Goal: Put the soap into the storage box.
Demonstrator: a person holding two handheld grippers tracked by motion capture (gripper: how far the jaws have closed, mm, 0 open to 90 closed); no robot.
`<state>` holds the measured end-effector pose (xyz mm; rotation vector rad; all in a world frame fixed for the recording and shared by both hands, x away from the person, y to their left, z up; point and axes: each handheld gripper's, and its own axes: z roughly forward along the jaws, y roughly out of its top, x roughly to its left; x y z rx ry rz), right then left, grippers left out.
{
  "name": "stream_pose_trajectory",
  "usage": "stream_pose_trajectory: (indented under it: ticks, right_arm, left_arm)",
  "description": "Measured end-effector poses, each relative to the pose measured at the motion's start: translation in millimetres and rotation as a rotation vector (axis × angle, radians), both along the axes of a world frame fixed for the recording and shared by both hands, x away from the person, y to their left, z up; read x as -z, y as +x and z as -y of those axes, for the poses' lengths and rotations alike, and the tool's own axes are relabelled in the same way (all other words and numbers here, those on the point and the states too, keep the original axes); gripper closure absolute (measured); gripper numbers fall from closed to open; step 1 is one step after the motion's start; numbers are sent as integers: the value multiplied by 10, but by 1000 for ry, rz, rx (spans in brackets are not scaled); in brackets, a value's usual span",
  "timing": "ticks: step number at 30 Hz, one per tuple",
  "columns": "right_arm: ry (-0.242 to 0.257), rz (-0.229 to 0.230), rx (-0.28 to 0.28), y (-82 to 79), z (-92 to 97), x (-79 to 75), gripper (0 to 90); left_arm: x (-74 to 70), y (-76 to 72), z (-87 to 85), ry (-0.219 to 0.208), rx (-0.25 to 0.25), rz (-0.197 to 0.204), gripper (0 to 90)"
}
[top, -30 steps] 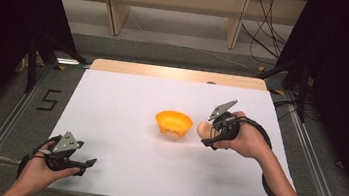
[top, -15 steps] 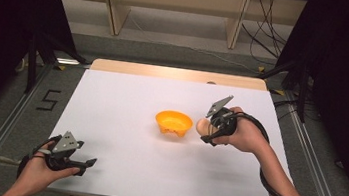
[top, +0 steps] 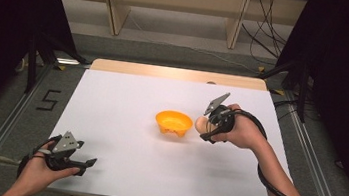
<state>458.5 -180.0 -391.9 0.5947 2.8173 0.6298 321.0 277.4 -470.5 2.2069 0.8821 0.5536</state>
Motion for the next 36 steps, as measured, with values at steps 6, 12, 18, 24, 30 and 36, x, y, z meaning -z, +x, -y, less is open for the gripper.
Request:
stream_pose_trajectory:
  ticks: [6,12,18,24,30,36]
  right_arm:
    - [-14,-2,-8,30,-15,-22,334]
    - [-29,2,-18,62,-41,-69,334]
    - [-44,3,-40,91,-81,-98,334]
    - [-60,14,-73,129,-128,-112,334]
    - [-75,-7,-67,153,-167,-125,334]
    - [-84,-13,-98,197,-231,-102,334]
  left_arm:
    - [9,-24,22,-31,-29,-17,236]
    - [13,-25,31,-44,-22,-20,236]
    - [12,-23,30,-43,-22,-19,236]
    - [15,-27,34,-47,-27,-22,237]
    - [-3,-9,10,-16,-4,0,237]
    - [-10,-7,9,-3,6,6,237]
